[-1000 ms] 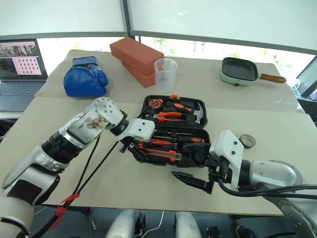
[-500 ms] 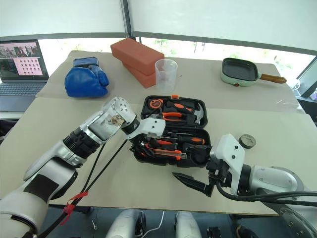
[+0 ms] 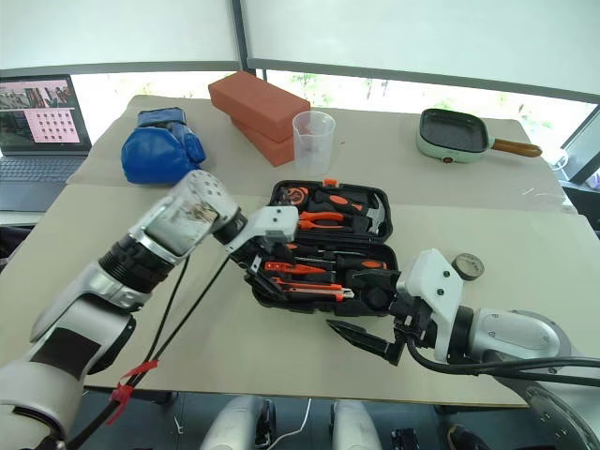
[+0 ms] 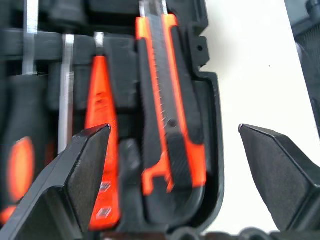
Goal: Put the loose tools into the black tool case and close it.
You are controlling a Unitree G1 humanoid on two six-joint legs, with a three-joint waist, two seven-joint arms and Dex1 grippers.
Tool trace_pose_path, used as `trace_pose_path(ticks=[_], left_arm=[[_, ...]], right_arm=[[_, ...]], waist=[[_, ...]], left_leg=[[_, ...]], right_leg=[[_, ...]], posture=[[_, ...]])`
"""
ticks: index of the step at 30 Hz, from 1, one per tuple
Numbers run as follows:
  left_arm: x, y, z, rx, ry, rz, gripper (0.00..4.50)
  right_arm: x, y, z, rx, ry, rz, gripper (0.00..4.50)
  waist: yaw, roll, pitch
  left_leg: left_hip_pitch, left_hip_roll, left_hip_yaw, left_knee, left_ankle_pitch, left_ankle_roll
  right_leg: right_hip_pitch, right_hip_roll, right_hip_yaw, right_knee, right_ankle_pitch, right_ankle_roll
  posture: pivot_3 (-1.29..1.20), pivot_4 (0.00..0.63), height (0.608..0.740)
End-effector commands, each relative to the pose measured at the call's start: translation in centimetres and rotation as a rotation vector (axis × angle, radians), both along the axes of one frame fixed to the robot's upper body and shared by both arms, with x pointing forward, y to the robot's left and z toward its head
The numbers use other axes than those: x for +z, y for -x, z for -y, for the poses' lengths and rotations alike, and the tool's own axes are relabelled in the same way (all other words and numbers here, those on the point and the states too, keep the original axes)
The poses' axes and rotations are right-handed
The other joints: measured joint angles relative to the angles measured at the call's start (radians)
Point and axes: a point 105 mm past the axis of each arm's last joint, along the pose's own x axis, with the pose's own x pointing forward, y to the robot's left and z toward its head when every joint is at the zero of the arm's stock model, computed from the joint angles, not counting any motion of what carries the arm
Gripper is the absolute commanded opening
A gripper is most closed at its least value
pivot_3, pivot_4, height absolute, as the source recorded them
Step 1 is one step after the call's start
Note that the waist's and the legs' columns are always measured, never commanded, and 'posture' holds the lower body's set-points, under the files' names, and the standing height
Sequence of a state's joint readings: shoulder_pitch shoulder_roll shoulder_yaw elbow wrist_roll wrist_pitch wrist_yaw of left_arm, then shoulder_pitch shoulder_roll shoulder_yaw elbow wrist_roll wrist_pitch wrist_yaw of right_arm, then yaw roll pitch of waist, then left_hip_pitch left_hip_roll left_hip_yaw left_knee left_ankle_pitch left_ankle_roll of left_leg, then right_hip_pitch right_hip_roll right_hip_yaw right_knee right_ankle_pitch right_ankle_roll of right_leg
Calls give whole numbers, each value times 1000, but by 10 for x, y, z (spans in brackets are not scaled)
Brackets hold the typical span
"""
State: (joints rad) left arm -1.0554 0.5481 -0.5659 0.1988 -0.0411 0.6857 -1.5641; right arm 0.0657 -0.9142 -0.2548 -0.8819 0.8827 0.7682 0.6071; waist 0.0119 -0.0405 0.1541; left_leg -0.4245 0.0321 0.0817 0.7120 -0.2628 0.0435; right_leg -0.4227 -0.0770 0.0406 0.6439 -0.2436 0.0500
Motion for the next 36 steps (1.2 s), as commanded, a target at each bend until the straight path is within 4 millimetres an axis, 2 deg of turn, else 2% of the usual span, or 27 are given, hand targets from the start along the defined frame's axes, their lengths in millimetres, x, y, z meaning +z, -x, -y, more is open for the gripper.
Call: trace_pose_path(ticks=[1,4,10,12,23,28,32,36], left_arm=[[9,-1,5,-31,69,62,3739],[-6,0,-3,-62,28,85,2615],[-16,-1,-7,-77,-6,106,494],[-18,-2,-9,-85,-25,113,37],[-43,4,-18,-131,-122,124,37],[-47,4,-16,-127,-114,132,37],[-23,-3,-6,-106,-34,151,37],[6,4,13,-144,79,117,37]], right_arm=[[7,1,0,6,-3,48,4500],[8,1,2,3,1,49,4500],[8,3,5,-4,9,46,4500],[8,3,5,-7,9,46,4500],[8,3,5,-12,3,42,4500],[8,2,6,-15,3,41,4500],[7,1,7,-18,4,38,4500],[6,1,8,-19,9,36,4500]], waist=[[3,0,0],[1,0,0],[1,0,0],[2,0,0],[0,0,0],[0,2,-1],[3,2,-1],[5,2,-1]], left_leg=[[0,0,0,0,0,0],[0,0,0,0,0,0],[0,0,0,0,0,0],[0,0,0,0,0,0],[1,0,0,0,0,0],[1,0,0,0,0,0],[1,0,0,0,0,0],[0,0,0,1,0,0]], right_leg=[[0,0,0,0,0,0],[1,0,0,0,0,0],[0,0,0,0,0,0],[1,0,0,0,0,0],[1,0,0,0,0,0],[1,0,0,0,0,0],[2,0,0,0,0,0],[1,0,0,0,0,1]], posture=[[0,150,738],[0,150,738],[0,150,738],[0,150,738],[0,150,738],[0,150,738],[0,150,738],[0,150,738]])
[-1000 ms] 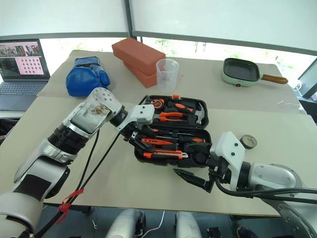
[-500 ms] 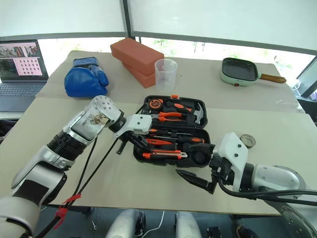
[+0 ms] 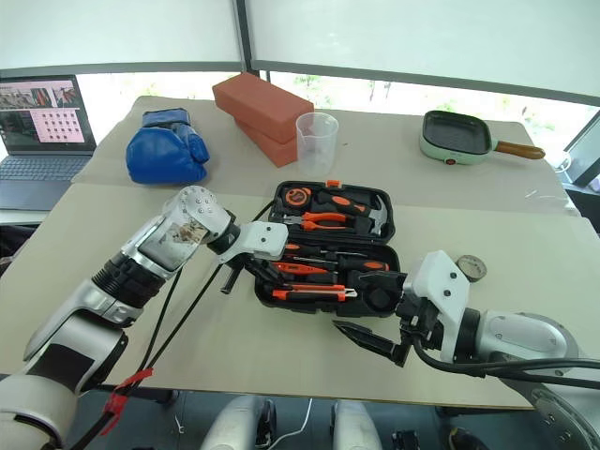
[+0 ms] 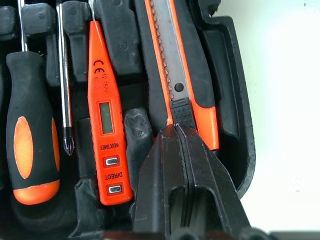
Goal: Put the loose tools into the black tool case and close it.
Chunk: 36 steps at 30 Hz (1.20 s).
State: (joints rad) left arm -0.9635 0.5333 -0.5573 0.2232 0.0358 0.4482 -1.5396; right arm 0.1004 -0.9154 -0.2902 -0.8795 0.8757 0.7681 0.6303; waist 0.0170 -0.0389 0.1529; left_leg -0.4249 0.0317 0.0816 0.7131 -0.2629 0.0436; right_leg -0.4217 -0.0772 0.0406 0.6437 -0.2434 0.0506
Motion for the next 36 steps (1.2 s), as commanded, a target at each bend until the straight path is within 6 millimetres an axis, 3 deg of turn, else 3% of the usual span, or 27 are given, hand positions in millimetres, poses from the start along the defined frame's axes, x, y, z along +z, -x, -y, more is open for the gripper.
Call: trace_pose_path(ticks=[1,8,18,22,28,32,36], left_arm=[[32,6,18,-53,96,-1,37],[2,8,39,-123,30,54,37],[-33,7,35,-201,-91,91,37],[-39,2,36,-181,-96,99,37],[-10,-3,44,-93,74,80,37],[20,0,29,-34,256,23,37],[46,-1,12,56,424,-11,37]], right_arm=[[7,-1,2,-5,3,46,4500],[7,-1,2,-10,2,46,4500],[2,2,6,-53,10,35,4500],[1,3,5,-60,8,35,4500],[-4,5,10,-92,9,17,4500],[-9,7,11,-124,23,12,4500],[-13,5,28,-209,51,12,4500]], waist=[[-1,0,0],[-5,0,0],[-5,1,-1],[-3,1,-2],[1,0,-4],[-12,0,-4],[-11,0,-4]], left_leg=[[0,0,0,0,0,0],[1,0,0,0,0,0],[2,0,0,0,0,0],[3,0,0,0,0,0],[3,0,-1,1,0,0],[0,0,-1,0,0,0],[1,1,-1,0,0,0]], right_leg=[[0,0,0,0,0,0],[0,0,0,0,0,0],[2,0,1,0,0,0],[2,0,1,0,0,0],[4,0,1,-1,0,1],[0,1,2,2,0,0],[0,1,2,2,0,0]], posture=[[0,150,738],[0,150,738],[0,150,738],[0,150,738],[0,150,738],[0,150,738],[0,150,738]])
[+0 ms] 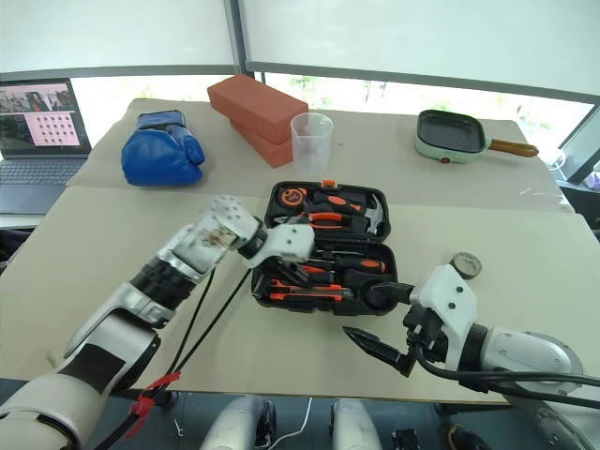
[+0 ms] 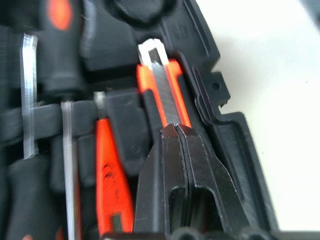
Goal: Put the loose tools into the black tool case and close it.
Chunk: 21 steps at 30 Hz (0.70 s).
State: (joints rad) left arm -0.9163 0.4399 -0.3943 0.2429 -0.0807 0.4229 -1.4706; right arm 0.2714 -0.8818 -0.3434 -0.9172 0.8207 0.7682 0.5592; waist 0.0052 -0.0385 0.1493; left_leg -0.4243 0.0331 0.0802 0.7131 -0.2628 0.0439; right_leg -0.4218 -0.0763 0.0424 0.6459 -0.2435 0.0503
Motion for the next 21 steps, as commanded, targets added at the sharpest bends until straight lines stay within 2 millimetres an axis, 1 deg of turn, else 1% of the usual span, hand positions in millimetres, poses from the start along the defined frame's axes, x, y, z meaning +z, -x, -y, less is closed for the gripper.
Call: trace_pose_path(ticks=[1,3,4,5,6,7,8,9,10,12,13,14,17,19,21], left_arm=[[30,0,-14,59,159,-3,37],[37,-3,-29,118,196,-24,559],[41,-3,-37,147,222,-40,732],[45,-3,-43,173,243,-58,1113],[55,-1,-53,204,308,-71,1392],[65,2,-62,229,366,-86,1906],[71,5,-69,254,408,-101,2127],[76,8,-77,275,436,-108,2540],[78,10,-81,288,448,-113,2939],[76,18,-92,308,440,-121,3694],[75,21,-95,312,433,-124,3955],[73,26,-98,313,414,-119,4453],[64,38,-103,306,350,-87,4453],[65,40,-102,301,339,-63,4453],[68,42,-98,293,342,-56,4453]], right_arm=[[6,-2,16,-84,32,58,4500],[5,-1,29,-145,35,51,4500],[5,0,37,-177,36,46,4500],[6,2,43,-201,35,42,4500],[8,4,56,-247,24,33,4500],[10,8,68,-287,13,25,4500],[11,12,77,-318,9,17,4500],[12,17,88,-347,19,8,4500],[13,21,94,-360,29,1,4500],[15,32,114,-400,60,-20,4500],[16,36,120,-412,67,-27,4500],[17,41,129,-432,75,-36,4500],[20,54,158,-494,104,-65,4500],[20,57,167,-501,121,-76,4500],[19,54,171,-491,129,-82,4500]], waist=[[2,0,0],[6,0,0],[6,0,0],[6,0,0],[6,0,0],[7,0,0],[7,0,0],[7,0,0],[7,0,0],[7,0,0],[6,1,0],[7,1,0],[6,1,0],[8,0,0],[8,0,0]], left_leg=[[0,0,0,0,0,0],[0,-1,0,0,0,0],[0,-1,0,0,0,0],[0,-1,0,0,0,0],[0,-1,0,0,0,0],[0,0,0,0,0,0],[0,0,0,0,0,0],[0,0,0,0,0,0],[0,1,0,0,0,0],[2,1,0,-1,0,0],[2,1,0,-1,0,0],[3,1,1,-1,0,0],[4,0,1,-1,0,0],[4,1,1,-2,0,0],[4,1,1,-2,0,0]], right_leg=[[0,0,0,0,0,0],[1,0,0,0,0,0],[1,-1,0,0,0,1],[1,0,0,0,0,1],[1,0,0,0,0,1],[1,0,0,0,0,1],[1,-1,0,0,0,1],[1,-1,0,0,0,1],[1,-1,0,0,0,1],[2,-1,0,-1,0,1],[2,-1,0,-1,0,1],[3,-1,0,-1,0,1],[4,-1,0,-2,0,1],[4,-1,0,-2,0,0],[4,-1,0,-3,0,0]], posture=[[0,150,738],[0,150,738],[0,150,738],[0,150,738],[0,150,738],[0,150,738],[0,150,738],[0,150,738],[0,150,738],[0,150,738],[0,150,738],[0,150,738],[0,150,738],[0,150,738],[0,150,738]])
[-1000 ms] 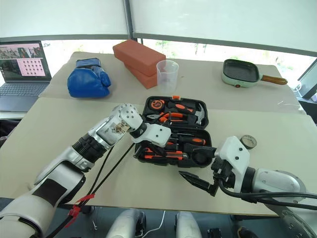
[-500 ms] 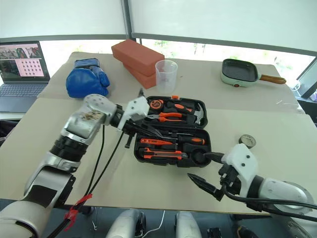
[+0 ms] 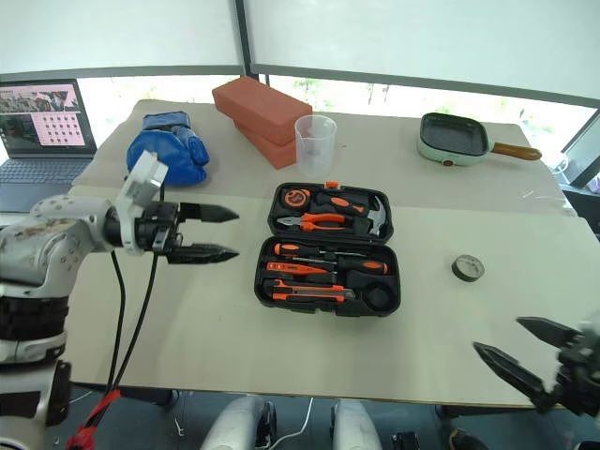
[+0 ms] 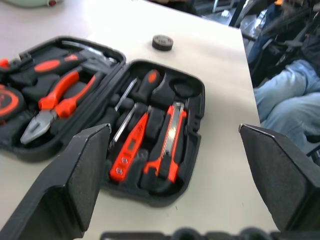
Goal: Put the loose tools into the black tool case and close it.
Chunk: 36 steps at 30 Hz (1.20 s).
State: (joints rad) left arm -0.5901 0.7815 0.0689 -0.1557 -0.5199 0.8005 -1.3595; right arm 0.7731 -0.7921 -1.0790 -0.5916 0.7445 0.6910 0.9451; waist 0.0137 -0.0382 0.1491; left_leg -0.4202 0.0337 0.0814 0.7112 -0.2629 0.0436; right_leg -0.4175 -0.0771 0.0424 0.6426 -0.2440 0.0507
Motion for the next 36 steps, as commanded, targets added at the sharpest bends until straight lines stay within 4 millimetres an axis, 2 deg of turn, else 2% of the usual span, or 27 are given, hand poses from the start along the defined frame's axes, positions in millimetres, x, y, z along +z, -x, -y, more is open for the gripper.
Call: trace_pose_path(ticks=[1,4,8,16,19,23,30,31,32,36], left_arm=[[18,8,11,-48,9,92,4453],[20,9,16,-61,8,105,4453],[17,17,27,-96,-9,118,4453],[12,27,38,-111,-12,117,4453],[12,24,39,-81,-25,157,4453],[15,22,39,-54,-28,183,4453],[20,20,38,-31,-28,211,4453],[20,19,38,-29,-28,215,4500],[21,19,38,-28,-28,219,4500],[23,15,39,-24,-25,234,4500]], right_arm=[[7,-7,7,33,48,20,4500],[5,-20,9,49,50,20,4500],[-11,-63,2,119,91,-23,4500],[-30,-120,-16,257,173,-42,4500],[-41,-141,-9,243,214,-51,4500],[-45,-168,4,173,247,-27,4500],[-56,-191,11,112,213,-30,4500],[-58,-193,11,103,198,-34,3973],[-59,-195,11,97,188,-38,3754],[-66,-199,12,66,164,-51,2403]], waist=[[-2,0,0],[-4,0,0],[-14,0,0],[-11,1,0],[-9,2,1],[-8,2,1],[-10,3,1],[-10,3,1],[-11,3,1],[-14,3,1]], left_leg=[[0,0,0,0,0,0],[0,0,0,0,0,0],[1,-1,1,0,0,0],[0,-2,2,-1,0,0],[0,-2,2,0,0,0],[-1,-3,3,0,0,0],[-1,-2,3,-1,0,0],[-1,-2,3,-1,0,0],[-1,-2,3,-1,0,0],[-1,-2,3,-1,0,-1]], right_leg=[[0,0,0,-1,0,0],[0,0,1,0,0,0],[0,1,1,0,0,-1],[-2,1,2,1,0,-1],[-2,0,2,1,0,0],[-2,1,2,1,0,0],[-3,1,2,1,0,0],[-3,1,2,1,0,0],[-3,1,2,1,0,0],[-3,1,2,1,0,0]], posture=[[0,150,738],[0,150,738],[0,150,738],[0,150,738],[0,150,738],[0,150,738],[0,150,738],[0,150,738],[0,150,738],[0,150,738]])
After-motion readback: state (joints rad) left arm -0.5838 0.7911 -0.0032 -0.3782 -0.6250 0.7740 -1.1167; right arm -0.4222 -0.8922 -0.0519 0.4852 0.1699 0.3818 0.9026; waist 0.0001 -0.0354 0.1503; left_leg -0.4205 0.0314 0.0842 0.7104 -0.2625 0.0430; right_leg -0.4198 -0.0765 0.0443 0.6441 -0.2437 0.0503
